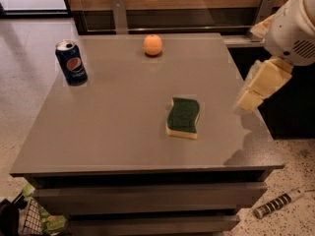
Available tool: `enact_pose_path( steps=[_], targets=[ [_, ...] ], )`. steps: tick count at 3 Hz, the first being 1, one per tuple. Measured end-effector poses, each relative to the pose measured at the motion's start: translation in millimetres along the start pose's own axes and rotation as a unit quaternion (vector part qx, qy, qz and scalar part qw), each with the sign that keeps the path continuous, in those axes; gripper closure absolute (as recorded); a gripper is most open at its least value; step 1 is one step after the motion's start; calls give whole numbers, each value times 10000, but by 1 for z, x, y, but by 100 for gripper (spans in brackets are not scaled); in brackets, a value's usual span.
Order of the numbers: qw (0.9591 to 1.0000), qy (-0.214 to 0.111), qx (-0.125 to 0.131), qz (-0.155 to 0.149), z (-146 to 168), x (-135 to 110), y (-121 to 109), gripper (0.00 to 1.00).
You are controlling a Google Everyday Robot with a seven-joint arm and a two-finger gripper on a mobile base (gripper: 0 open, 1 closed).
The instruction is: Pick pepsi can
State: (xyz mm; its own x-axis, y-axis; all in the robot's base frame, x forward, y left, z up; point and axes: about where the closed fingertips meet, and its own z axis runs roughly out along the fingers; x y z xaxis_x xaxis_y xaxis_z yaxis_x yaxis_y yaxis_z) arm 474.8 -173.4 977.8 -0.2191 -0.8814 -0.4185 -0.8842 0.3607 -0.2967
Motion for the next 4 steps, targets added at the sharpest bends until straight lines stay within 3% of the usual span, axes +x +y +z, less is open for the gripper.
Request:
enact_pose_path(
  steps=[1, 2, 3, 4],
  targets=[
    [9956, -835, -21, 423, 31, -26, 8, 0],
    [9796, -1919, -69, 597, 55, -75, 12, 0],
    [9563, -2855, 159, 613, 67, -127, -5, 0],
    [9327, -3497, 595, 656, 70, -167, -33, 0]
  ],
)
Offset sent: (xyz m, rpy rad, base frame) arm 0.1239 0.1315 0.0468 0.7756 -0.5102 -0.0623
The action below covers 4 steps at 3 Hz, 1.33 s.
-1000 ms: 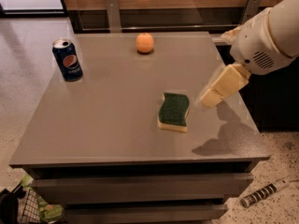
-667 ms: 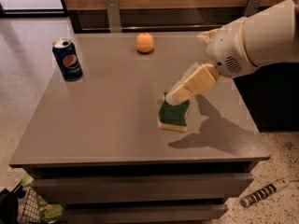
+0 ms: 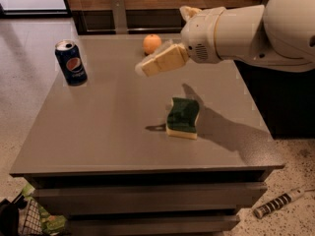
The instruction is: Pick pepsi can
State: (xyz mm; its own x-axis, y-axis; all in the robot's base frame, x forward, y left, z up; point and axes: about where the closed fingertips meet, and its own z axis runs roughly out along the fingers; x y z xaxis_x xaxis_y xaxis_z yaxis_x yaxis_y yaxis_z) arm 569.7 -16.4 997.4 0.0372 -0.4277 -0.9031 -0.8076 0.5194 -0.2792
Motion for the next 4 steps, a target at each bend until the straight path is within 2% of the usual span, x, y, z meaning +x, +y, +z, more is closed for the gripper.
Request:
enact_pose_path(
  steps=[1, 2, 3, 4],
  targets=[
    [9991, -233, 354, -97, 11, -17, -17, 0],
    [9988, -254, 411, -106, 11, -19, -19, 0],
    [9990, -273, 339, -57, 20, -19, -18, 0],
    [9991, -399, 140, 31, 58, -12, -19, 0]
  ],
)
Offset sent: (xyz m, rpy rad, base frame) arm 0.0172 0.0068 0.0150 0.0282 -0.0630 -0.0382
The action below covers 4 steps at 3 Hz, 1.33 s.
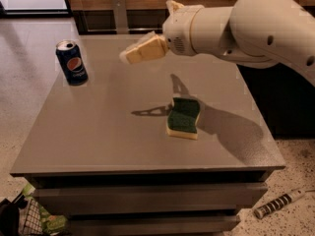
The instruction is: Pick pepsi can
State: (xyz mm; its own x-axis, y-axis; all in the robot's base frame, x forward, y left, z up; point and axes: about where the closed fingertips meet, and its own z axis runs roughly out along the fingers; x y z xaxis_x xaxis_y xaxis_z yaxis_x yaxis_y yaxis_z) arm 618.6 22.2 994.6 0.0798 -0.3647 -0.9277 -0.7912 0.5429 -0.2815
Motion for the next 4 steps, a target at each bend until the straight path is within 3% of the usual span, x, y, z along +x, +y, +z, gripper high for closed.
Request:
enact_pose_path(
  steps=[2, 4],
  targets=[
    [9985, -309, -351, 267, 95, 42, 23, 0],
    [9926, -598, -859, 609, 165, 42, 58, 0]
  ],
)
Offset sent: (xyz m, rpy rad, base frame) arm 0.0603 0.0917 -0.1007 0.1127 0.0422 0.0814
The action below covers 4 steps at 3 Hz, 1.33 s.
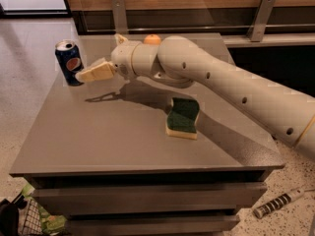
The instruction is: Pick pepsi can
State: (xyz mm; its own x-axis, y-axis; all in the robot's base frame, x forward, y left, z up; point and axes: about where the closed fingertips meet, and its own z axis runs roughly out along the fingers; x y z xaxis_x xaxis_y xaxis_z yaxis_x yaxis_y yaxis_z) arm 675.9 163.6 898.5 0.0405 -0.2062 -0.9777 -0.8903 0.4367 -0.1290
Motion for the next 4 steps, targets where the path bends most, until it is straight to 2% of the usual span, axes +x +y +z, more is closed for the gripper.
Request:
enact_pose_path(
  steps=[2, 3, 4],
  targets=[
    [9984, -117, -466, 284, 48, -1, 21, 0],
    [9972, -285, -546, 426, 66, 1, 24, 0],
    [9956, -525, -629, 465, 92, -4, 29, 26]
  ],
)
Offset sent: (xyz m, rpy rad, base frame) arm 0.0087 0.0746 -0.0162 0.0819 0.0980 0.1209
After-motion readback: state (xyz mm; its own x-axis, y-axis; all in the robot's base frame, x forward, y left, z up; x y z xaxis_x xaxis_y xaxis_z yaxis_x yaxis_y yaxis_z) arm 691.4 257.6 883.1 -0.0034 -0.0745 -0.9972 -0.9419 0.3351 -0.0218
